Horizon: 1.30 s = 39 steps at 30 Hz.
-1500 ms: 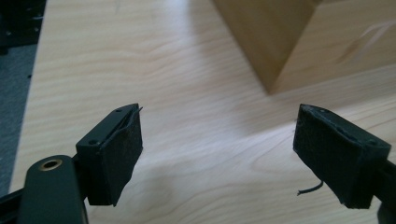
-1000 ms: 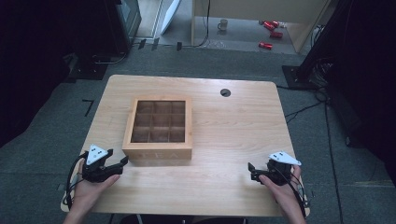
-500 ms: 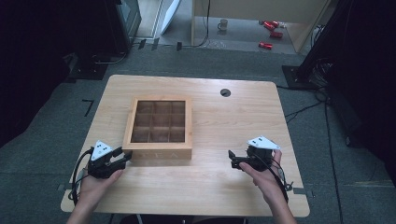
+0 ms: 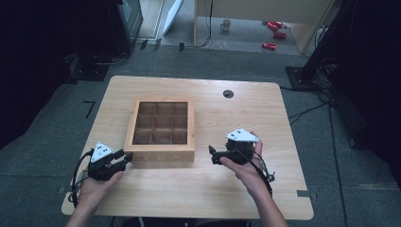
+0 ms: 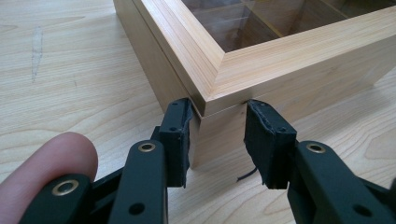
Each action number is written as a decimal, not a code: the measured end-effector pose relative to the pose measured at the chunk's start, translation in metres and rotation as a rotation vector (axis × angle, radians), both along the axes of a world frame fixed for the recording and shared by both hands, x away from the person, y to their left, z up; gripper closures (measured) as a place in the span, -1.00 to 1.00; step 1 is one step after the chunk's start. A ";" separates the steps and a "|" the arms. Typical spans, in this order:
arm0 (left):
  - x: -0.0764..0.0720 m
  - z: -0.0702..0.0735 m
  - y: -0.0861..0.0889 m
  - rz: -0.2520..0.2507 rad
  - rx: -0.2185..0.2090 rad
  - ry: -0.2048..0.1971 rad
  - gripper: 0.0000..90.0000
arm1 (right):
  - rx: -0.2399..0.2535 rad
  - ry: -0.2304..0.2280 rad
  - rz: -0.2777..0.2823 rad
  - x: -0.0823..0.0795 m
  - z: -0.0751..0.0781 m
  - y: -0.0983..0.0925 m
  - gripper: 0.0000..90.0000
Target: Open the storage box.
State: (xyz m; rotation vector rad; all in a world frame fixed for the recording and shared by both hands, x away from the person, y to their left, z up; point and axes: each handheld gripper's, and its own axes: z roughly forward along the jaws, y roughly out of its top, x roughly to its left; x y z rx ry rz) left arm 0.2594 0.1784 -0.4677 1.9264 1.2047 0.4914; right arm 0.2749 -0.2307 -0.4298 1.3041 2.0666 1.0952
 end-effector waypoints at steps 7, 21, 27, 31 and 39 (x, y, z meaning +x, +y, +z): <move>0.000 0.001 -0.001 0.005 0.004 -0.011 0.37 | 0.007 0.007 0.036 0.008 -0.004 0.022 -0.99; 0.000 0.013 0.001 -0.012 -0.007 -0.035 0.36 | 0.071 -0.006 0.145 0.009 -0.009 0.038 -0.99; 0.002 0.026 0.001 -0.018 -0.007 -0.058 0.36 | 0.085 0.003 0.178 0.011 -0.015 0.045 -0.99; 0.003 0.033 0.001 -0.016 -0.016 -0.069 0.34 | 0.088 0.003 0.178 0.013 -0.018 0.049 -0.99; 0.005 0.042 0.002 -0.018 -0.017 -0.076 0.32 | 0.100 -0.019 0.135 0.024 -0.026 0.059 -0.95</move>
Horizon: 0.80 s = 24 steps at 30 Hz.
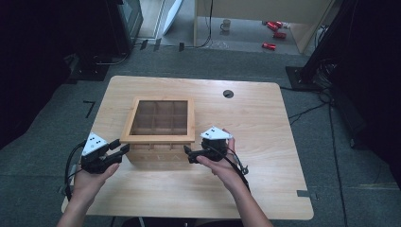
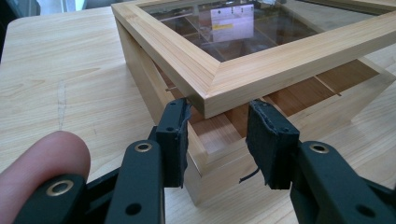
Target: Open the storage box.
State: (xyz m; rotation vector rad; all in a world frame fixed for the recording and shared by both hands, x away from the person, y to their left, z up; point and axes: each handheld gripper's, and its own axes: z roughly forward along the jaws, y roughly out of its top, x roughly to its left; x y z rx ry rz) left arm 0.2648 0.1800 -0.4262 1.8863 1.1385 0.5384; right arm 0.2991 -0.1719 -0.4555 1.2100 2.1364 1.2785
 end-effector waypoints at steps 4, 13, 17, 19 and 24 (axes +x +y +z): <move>0.001 -0.001 0.000 0.001 -0.001 0.008 0.30 | 0.024 -0.021 -0.032 0.004 0.000 0.001 -0.90; 0.001 -0.001 0.004 -0.003 -0.046 0.005 0.21 | -0.014 -0.058 -0.016 0.008 0.003 0.002 -0.90; -0.007 -0.005 0.008 -0.010 -0.039 0.008 -0.22 | -0.016 -0.071 -0.015 0.010 0.010 0.003 -0.90; -0.009 -0.008 0.010 -0.009 -0.037 0.015 -0.34 | -0.011 -0.073 -0.017 0.011 0.014 0.003 -0.90; -0.018 -0.036 0.024 0.058 -0.057 0.081 -0.52 | -0.005 -0.085 -0.020 0.015 0.024 0.004 -0.90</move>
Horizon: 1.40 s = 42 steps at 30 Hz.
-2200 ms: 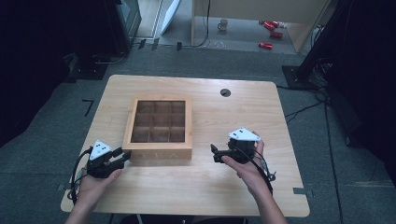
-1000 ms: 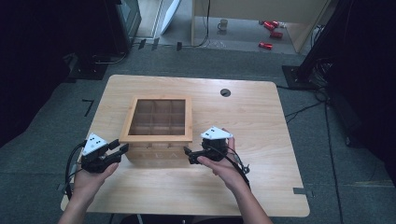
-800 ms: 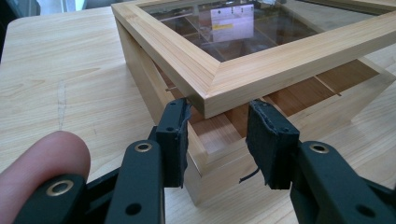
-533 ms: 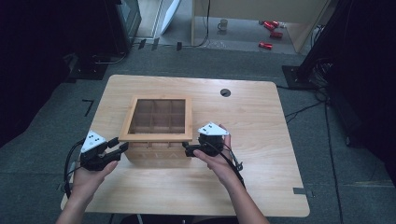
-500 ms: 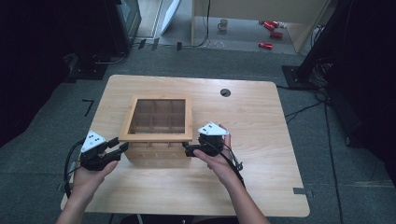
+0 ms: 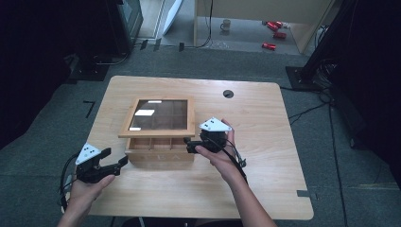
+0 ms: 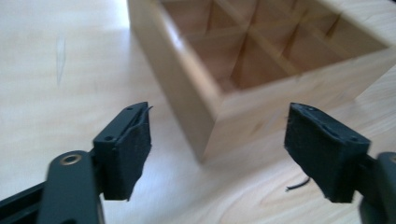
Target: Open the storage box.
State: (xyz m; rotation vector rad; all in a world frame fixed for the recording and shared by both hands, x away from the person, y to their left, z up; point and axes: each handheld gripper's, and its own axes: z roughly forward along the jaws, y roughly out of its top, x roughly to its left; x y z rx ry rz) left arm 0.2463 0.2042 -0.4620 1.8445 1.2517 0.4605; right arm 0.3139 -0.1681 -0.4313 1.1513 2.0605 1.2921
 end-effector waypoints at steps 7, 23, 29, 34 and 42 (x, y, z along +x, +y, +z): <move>-0.005 -0.018 0.009 0.045 0.022 0.047 -0.57 | -0.006 -0.016 -0.002 0.006 0.012 0.001 -0.90; -0.009 -0.053 -0.001 0.076 0.217 0.094 -0.63 | 0.051 -0.060 0.004 0.037 0.046 0.002 -0.90; -0.010 -0.054 -0.002 0.074 0.215 0.091 -0.63 | 0.034 -0.060 0.017 0.057 0.053 0.007 -0.89; -0.011 -0.054 -0.001 0.072 0.213 0.086 -0.63 | 0.037 -0.057 0.047 0.072 0.057 0.010 -0.85; -0.011 -0.054 -0.001 0.068 0.212 0.085 -0.63 | 0.109 -0.096 0.076 0.084 0.063 0.011 -0.42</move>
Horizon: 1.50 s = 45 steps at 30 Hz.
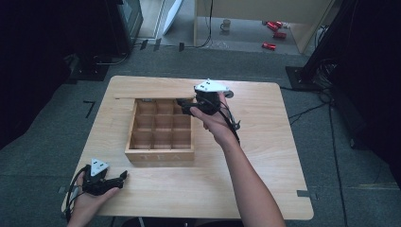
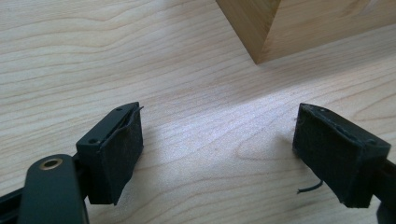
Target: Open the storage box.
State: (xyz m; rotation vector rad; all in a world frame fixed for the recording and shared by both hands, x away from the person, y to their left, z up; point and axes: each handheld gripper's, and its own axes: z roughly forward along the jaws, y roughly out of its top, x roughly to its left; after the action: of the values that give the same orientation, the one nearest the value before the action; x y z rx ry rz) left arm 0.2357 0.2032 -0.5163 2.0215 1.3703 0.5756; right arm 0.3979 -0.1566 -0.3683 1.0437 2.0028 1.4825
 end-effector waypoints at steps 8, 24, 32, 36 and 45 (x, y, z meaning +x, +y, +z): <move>0.000 0.000 0.000 -0.006 -0.001 0.000 -0.63 | 0.062 -0.037 0.013 0.020 0.003 -0.003 -0.11; 0.001 0.000 0.000 -0.020 -0.008 -0.004 -0.63 | 0.151 -0.009 0.033 0.066 -0.003 -0.015 0.09; 0.001 0.000 0.000 -0.026 -0.012 -0.004 -0.63 | 0.139 0.006 -0.016 0.076 -0.017 -0.010 0.09; 0.001 -0.001 0.000 -0.026 -0.014 -0.006 -0.63 | 0.164 0.003 -0.033 0.085 -0.023 -0.011 0.16; 0.001 -0.001 -0.001 -0.029 -0.010 -0.008 -0.63 | 0.213 0.035 -0.065 0.108 -0.029 -0.014 0.29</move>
State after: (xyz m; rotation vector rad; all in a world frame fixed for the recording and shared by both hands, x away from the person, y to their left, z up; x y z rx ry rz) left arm 0.2369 0.2020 -0.5171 2.0255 1.3348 0.5617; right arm 0.5062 -0.1704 -0.3970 1.2163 1.8454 1.6815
